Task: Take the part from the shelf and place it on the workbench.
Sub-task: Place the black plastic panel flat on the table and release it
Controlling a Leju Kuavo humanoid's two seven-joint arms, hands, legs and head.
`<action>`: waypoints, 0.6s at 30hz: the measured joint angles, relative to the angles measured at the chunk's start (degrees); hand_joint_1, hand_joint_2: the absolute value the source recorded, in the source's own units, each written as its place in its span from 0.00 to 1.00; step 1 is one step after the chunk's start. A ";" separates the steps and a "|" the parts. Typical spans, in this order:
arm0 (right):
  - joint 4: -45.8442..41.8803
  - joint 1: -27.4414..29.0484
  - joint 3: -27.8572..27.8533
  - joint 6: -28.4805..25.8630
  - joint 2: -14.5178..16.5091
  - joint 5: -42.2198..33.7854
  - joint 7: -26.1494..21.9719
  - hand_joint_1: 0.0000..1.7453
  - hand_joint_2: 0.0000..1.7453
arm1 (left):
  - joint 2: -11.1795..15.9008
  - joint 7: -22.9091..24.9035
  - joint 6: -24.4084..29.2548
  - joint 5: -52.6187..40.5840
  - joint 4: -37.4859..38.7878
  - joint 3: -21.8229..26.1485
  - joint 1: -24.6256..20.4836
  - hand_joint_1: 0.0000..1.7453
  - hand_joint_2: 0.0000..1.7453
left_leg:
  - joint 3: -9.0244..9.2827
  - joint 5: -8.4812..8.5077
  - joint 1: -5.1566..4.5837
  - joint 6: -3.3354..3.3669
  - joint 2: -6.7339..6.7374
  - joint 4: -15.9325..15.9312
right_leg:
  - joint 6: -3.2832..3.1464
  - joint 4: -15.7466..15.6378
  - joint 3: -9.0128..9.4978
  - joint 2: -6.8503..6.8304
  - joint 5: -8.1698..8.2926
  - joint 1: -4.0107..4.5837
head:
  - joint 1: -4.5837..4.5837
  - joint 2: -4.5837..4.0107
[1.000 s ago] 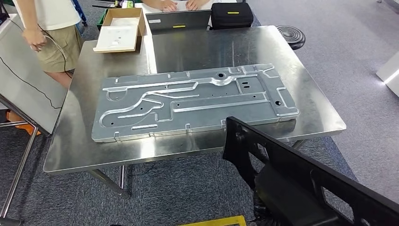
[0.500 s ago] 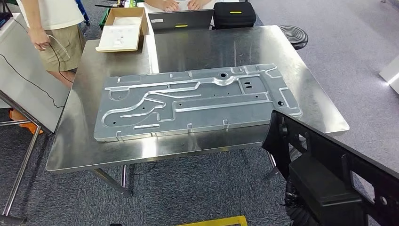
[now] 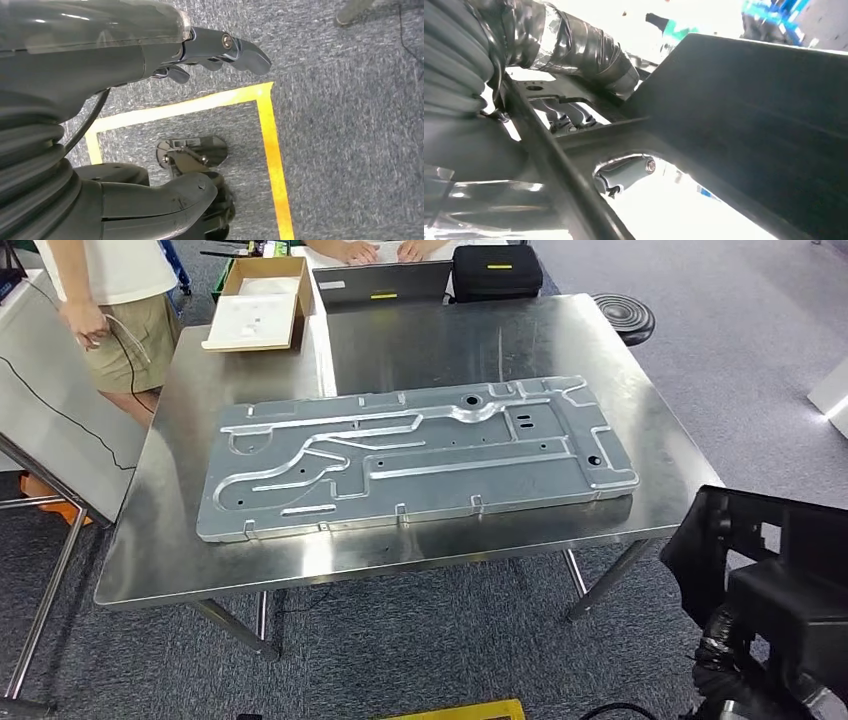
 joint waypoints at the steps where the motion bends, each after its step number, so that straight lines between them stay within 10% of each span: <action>1: 0.19 -0.35 -1.52 0.05 0.27 0.03 -0.01 1.00 1.00 | -0.03 0.01 -0.04 -0.05 0.00 0.00 -0.02 0.00 1.00 | 0.02 0.14 0.01 0.32 -0.07 -0.12 | 0.38 -0.08 0.03 -0.03 0.05 -0.04 | 0.00 0.00; 4: 1.12 -1.67 -6.73 0.31 0.70 0.08 -0.01 1.00 1.00 | -0.20 0.03 -0.15 -0.27 0.00 0.00 -0.11 0.00 1.00 | 0.39 0.84 0.32 1.43 -0.07 -1.04 | 1.31 2.95 -1.13 0.10 -2.13 -0.28 | 0.02 0.00; 8: 3.47 -3.78 -14.11 0.86 0.64 0.08 0.34 1.00 1.00 | -0.26 0.10 -0.29 -0.61 0.00 0.00 -0.18 0.00 1.00 | 0.30 0.91 0.24 1.86 -0.07 -1.09 | 2.03 15.48 -7.44 0.25 -7.58 -0.53 | 0.04 0.00; 13: 6.58 -6.61 -20.54 1.63 -0.27 1.17 2.29 1.00 1.00 | -0.37 0.21 -0.76 -0.75 0.00 0.00 -0.28 0.00 1.00 | 0.40 0.25 -0.01 1.20 -0.36 -0.30 | 1.59 2.36 -1.71 0.33 0.19 -0.52 | 0.04 0.01; 18: 9.14 -8.19 -24.05 1.72 -1.32 1.89 3.34 1.00 1.00 | -0.38 0.29 -0.86 -0.85 0.00 0.00 -0.42 0.00 1.00 | -0.04 -0.77 -0.08 -0.16 -0.37 0.77 | -0.19 0.47 -1.18 0.35 0.57 -0.39 | 0.01 0.01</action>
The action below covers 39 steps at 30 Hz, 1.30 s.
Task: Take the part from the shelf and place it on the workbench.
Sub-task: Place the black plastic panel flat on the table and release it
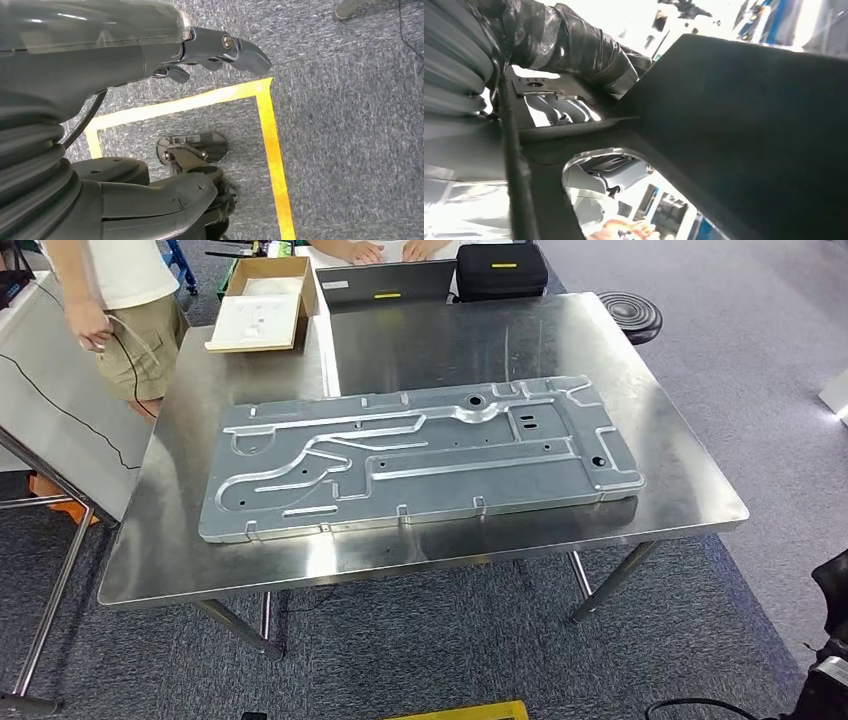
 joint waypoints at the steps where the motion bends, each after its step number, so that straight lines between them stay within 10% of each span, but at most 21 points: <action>1: 0.31 -0.23 -0.31 0.00 -0.10 0.15 0.21 1.00 1.00 | 0.00 0.00 0.00 -0.01 0.00 0.00 -0.03 0.00 1.00 | -0.76 -1.23 0.05 -0.29 0.02 1.78 | -0.39 -0.12 0.03 -0.05 0.08 -0.12 | 0.00 0.00; 4: 1.76 -0.94 -1.21 0.03 -0.93 1.95 2.25 1.00 1.00 | -0.01 0.01 -0.10 -0.14 0.00 0.00 -0.05 0.00 1.00 | -5.81 -6.70 0.17 -0.79 0.07 12.59 | -0.96 -0.16 -0.06 -0.18 0.09 -0.06 | 0.00 -0.01; 6: 3.94 -1.81 -2.23 0.04 -2.59 4.15 4.58 1.00 1.00 | -0.01 0.08 -0.16 -0.37 0.00 0.00 0.00 0.00 1.00 | -7.55 -6.99 0.15 -0.67 0.07 16.02 | -1.03 -0.09 -0.07 -0.17 0.05 0.14 | 0.00 -0.01; 11: 12.47 -5.34 -6.15 -0.08 -10.17 11.27 9.44 1.00 1.00 | 0.12 0.35 -0.33 -0.98 0.00 -0.01 -0.48 0.00 1.00 | -0.40 0.50 -0.81 2.16 0.49 0.50 | -0.62 0.00 0.17 -0.15 0.01 0.60 | 0.01 -0.01; 16: 23.64 -9.73 -7.98 -0.24 -21.21 21.00 15.65 1.00 1.00 | 0.10 0.76 -0.82 -1.68 0.00 -0.08 -0.83 0.00 1.00 | 0.49 1.71 -0.69 3.00 0.74 -2.21 | 1.14 1.64 -0.66 -0.24 -1.09 0.17 | 0.04 0.00; 20: 33.63 -14.42 -7.17 -0.34 -29.45 29.83 19.09 1.00 1.00 | 0.03 1.10 -1.18 -2.19 0.00 -0.39 -1.30 0.00 1.00 | 0.56 2.21 -0.56 3.30 0.83 -2.68 | 2.42 13.67 -6.33 -0.06 -6.97 -0.41 | 0.08 -0.01; 22: 37.69 -16.72 -5.56 -0.44 -32.03 33.98 20.50 1.00 1.00 | 0.01 1.25 -1.30 -2.37 0.00 -0.63 -1.37 0.00 1.00 | 0.56 1.99 -0.41 3.02 0.76 -2.33 | 3.04 13.63 -6.57 -0.07 -5.35 -0.99 | 0.08 0.00; 25: 42.82 -21.01 -1.70 -0.63 -35.09 40.05 22.11 1.00 1.00 | -0.01 1.42 -1.38 -2.72 0.00 -0.89 -1.71 0.00 1.00 | 0.28 1.09 -0.16 1.98 0.73 -0.95 | 3.69 3.51 -2.04 0.10 0.00 -1.55 | 0.09 0.00; 31: 49.64 -28.26 8.95 -0.97 -37.09 47.76 23.88 1.00 1.00 | 0.05 2.07 -1.53 -3.35 0.00 -1.27 -2.42 0.00 1.00 | -1.30 -0.50 -0.27 0.34 0.59 1.44 | 0.95 1.13 -1.65 0.31 0.44 -1.27 | 0.09 0.00; 35: 52.57 -32.98 16.48 -1.13 -37.06 50.70 25.47 1.00 1.00 | 0.04 2.32 -1.86 -3.67 0.00 -1.85 -2.66 0.00 1.00 | -8.12 -6.69 -0.19 -0.09 0.54 14.96 | 0.08 1.09 -1.74 0.21 0.47 -0.83 | 0.09 0.00; 37: 53.65 -34.25 18.93 -1.17 -37.04 51.10 25.82 1.00 1.00 | 0.05 2.42 -1.90 -3.76 0.00 -2.08 -2.63 0.00 1.00 | -9.48 -5.77 -0.36 0.51 0.54 16.47 | -0.11 1.10 -1.62 0.07 0.36 -0.27 | 0.09 -0.01; 39: 54.31 -35.01 20.51 -1.23 -37.04 51.18 25.97 1.00 1.00 | 0.08 2.45 -1.90 -3.80 -0.01 -2.21 -2.63 0.00 1.00 | -6.73 -1.38 -0.97 2.15 0.50 9.63 | -0.32 1.06 -1.35 -0.09 0.21 0.25 | 0.09 -0.01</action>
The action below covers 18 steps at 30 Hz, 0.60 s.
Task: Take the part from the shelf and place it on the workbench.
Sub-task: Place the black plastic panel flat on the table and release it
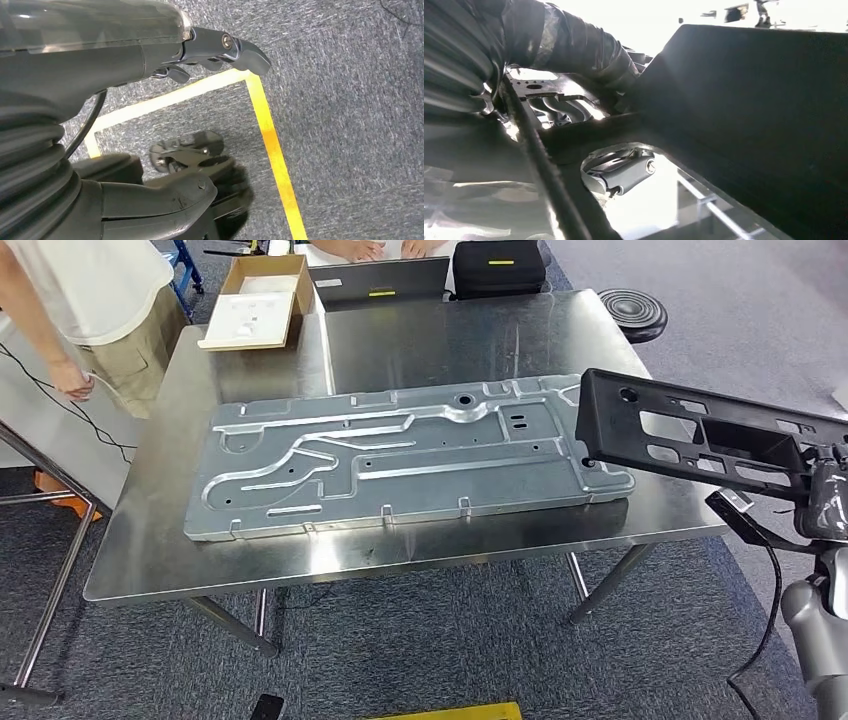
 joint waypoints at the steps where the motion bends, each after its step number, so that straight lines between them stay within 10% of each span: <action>1: 0.32 -0.42 0.61 -0.02 0.06 0.01 0.04 1.00 1.00 | 0.19 0.00 0.01 0.01 -0.03 -0.04 -0.03 0.00 1.00 | 1.81 1.83 -0.39 1.12 0.11 -3.98 | -0.05 -0.04 0.10 -0.12 -0.06 0.27 | 0.01 0.01; 4: 1.29 -1.27 2.01 -0.04 0.21 -0.06 0.19 1.00 1.00 | 0.47 -0.01 0.01 0.02 -0.13 -0.09 -0.10 0.00 1.00 | 4.12 3.66 -1.30 2.81 0.54 -9.37 | 0.32 -0.32 0.08 -0.48 0.04 0.20 | 0.00 0.01; 8: 1.82 -1.56 2.95 -0.13 -0.24 -0.03 0.17 1.00 1.00 | 0.27 0.01 0.01 0.03 -0.13 -0.14 -0.12 0.00 1.00 | 5.55 5.19 -0.63 2.32 0.46 -12.55 | 1.30 1.04 -0.34 -0.38 -1.25 0.12 | 0.05 0.01; 11: 2.19 -2.09 3.21 -0.12 -0.40 -0.13 0.31 1.00 1.00 | 0.19 0.02 -0.07 0.07 -0.13 -0.15 -0.18 0.00 1.00 | 6.04 5.47 -0.34 2.06 0.39 -13.21 | 2.16 10.43 -5.04 0.06 -5.57 -0.31 | 0.14 0.00; 13: 2.47 -2.06 3.46 -0.12 -0.36 -0.14 0.29 1.00 1.00 | 0.11 0.06 -0.15 0.05 -0.13 -0.15 -0.09 0.00 1.00 | 6.01 5.05 -0.22 1.72 0.33 -12.68 | 2.89 12.99 -6.80 0.04 -5.25 -0.92 | 0.13 0.01; 16: 2.73 -2.43 3.94 -0.12 -0.21 0.04 -0.15 1.00 1.00 | 0.05 0.15 -0.20 -0.08 -0.13 -0.16 0.00 0.00 1.00 | 5.70 3.79 0.10 0.71 0.19 -10.94 | 3.70 4.31 -2.94 0.04 -0.01 -1.59 | 0.15 0.00; 18: 2.88 -3.53 4.78 -0.10 0.23 0.73 -0.44 1.00 1.00 | 0.05 0.30 -0.23 -0.22 -0.13 -0.23 -0.20 0.00 1.00 | 5.09 3.02 0.02 -0.05 0.19 -9.80 | 3.12 0.46 -1.21 0.34 1.08 -1.48 | 0.10 0.00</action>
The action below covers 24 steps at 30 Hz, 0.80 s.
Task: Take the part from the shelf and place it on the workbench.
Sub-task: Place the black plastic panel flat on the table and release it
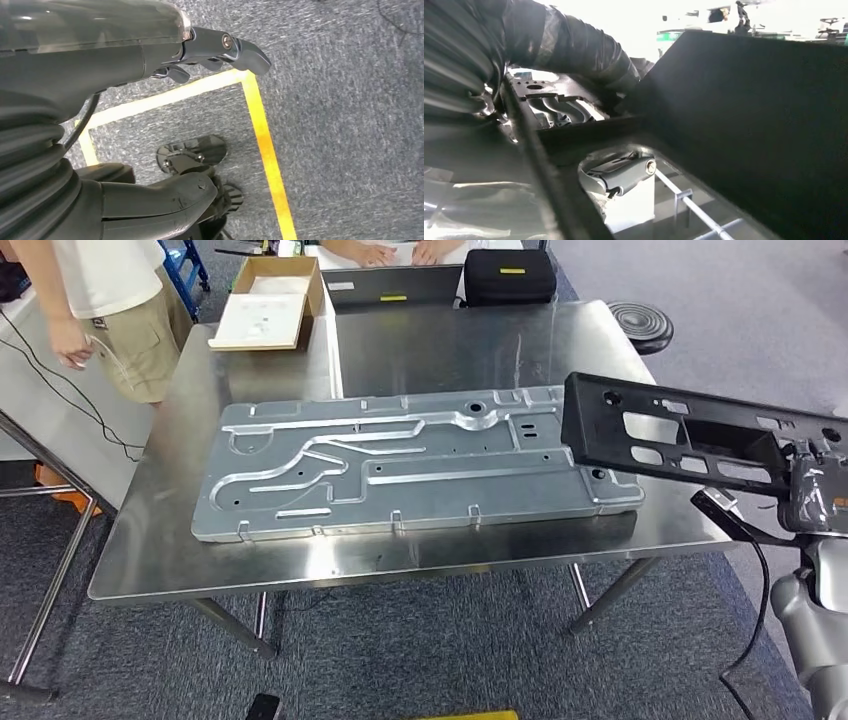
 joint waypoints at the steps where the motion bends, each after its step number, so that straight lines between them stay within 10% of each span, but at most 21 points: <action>1: 0.14 -0.74 0.68 0.02 0.38 0.59 -0.04 1.00 1.00 | 0.01 0.12 -0.01 -0.07 0.00 -0.07 -0.14 0.00 1.00 | -0.26 -0.17 -0.08 -0.25 0.03 0.20 | -0.54 0.05 -0.05 0.17 -0.31 0.17 | -0.02 0.00; 5: 0.66 -3.92 4.85 0.08 2.22 3.06 0.29 1.00 1.00 | 0.02 0.42 -0.19 -0.21 0.00 -0.44 -0.55 0.00 1.00 | -1.26 -2.08 0.15 -1.36 0.06 2.83 | -2.34 -0.03 -0.29 0.34 -0.16 0.16 | -0.05 0.00; 8: 0.70 -6.17 8.44 0.11 3.84 4.15 0.64 1.00 1.00 | 0.01 0.33 -0.54 -0.25 0.00 -0.79 -0.75 0.00 1.00 | -6.38 -7.41 0.45 -2.18 -0.09 13.53 | -2.90 -0.10 -0.30 0.18 -0.15 0.28 | -0.05 0.01; 10: 0.70 -7.36 10.56 0.17 5.06 4.59 0.78 1.00 1.00 | 0.01 0.23 -0.52 -0.48 0.00 -1.13 -0.77 0.00 1.00 | -8.67 -7.95 0.55 -2.11 -0.09 17.53 | -3.02 -0.08 -0.25 0.14 -0.21 0.55 | -0.06 0.00; 15: 0.16 -9.52 15.24 0.38 7.02 4.90 1.45 1.00 1.00 | 0.04 -0.41 -0.19 0.07 0.00 -1.38 -1.30 0.00 1.00 | -2.23 0.54 -0.05 0.15 -0.04 2.07 | -2.95 -0.13 0.07 0.10 -0.38 1.33 | -0.04 0.01; 20: -1.19 -10.70 19.78 0.62 8.46 5.24 1.67 1.00 1.00 | -0.05 1.79 -1.04 2.62 0.00 -1.17 -1.65 0.00 1.00 | -1.05 1.73 0.28 0.64 0.20 -0.79 | -1.68 0.51 -0.32 0.00 -1.20 1.41 | -0.01 0.01; 24: -1.40 -12.47 22.88 1.16 10.22 5.68 2.19 1.00 1.00 | -0.10 3.78 -1.16 3.52 0.00 -0.78 -2.04 0.00 1.00 | -0.73 2.16 0.49 0.95 0.23 -1.49 | -1.15 12.93 -6.26 -0.03 -7.04 1.32 | 0.04 0.01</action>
